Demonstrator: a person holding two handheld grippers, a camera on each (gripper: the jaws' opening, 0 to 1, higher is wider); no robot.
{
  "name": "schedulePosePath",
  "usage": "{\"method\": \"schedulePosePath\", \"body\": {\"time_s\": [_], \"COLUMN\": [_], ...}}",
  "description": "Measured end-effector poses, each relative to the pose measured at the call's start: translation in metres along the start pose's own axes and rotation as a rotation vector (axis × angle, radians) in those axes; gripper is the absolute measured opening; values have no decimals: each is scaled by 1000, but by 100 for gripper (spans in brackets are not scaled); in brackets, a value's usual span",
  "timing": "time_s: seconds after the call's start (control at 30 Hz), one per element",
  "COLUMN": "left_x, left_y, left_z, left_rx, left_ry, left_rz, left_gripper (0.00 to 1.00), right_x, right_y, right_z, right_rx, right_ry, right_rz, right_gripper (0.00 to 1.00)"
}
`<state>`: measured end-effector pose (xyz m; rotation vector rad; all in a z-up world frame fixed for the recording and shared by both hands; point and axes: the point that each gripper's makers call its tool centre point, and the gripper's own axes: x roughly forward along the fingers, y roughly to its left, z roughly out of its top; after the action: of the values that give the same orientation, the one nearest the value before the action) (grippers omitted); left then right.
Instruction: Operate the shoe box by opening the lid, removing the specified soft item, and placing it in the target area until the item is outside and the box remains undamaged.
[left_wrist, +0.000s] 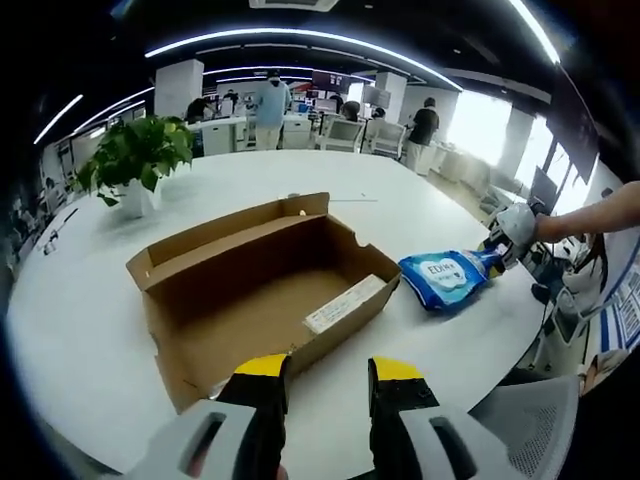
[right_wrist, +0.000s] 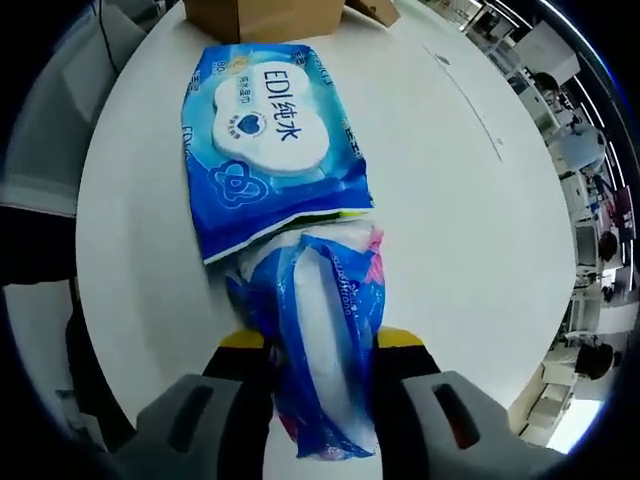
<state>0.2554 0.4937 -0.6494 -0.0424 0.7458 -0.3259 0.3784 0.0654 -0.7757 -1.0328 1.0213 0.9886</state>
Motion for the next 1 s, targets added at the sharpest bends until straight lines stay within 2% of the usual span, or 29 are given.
{"method": "schedulePosePath", "body": {"time_s": [0.43, 1.0], "left_x": [-1, 0], "left_y": [-1, -6], "left_z": [0, 6], "left_rx": [-1, 2], "left_ry": [-2, -33], "left_rz": [-5, -40], "left_gripper": [31, 31], "right_x": [-5, -31], "right_y": [3, 2], "right_z": [0, -2], "right_rx": [-48, -21], "right_ry": [6, 11], "right_rz": [6, -37], "right_gripper": [40, 37]}}
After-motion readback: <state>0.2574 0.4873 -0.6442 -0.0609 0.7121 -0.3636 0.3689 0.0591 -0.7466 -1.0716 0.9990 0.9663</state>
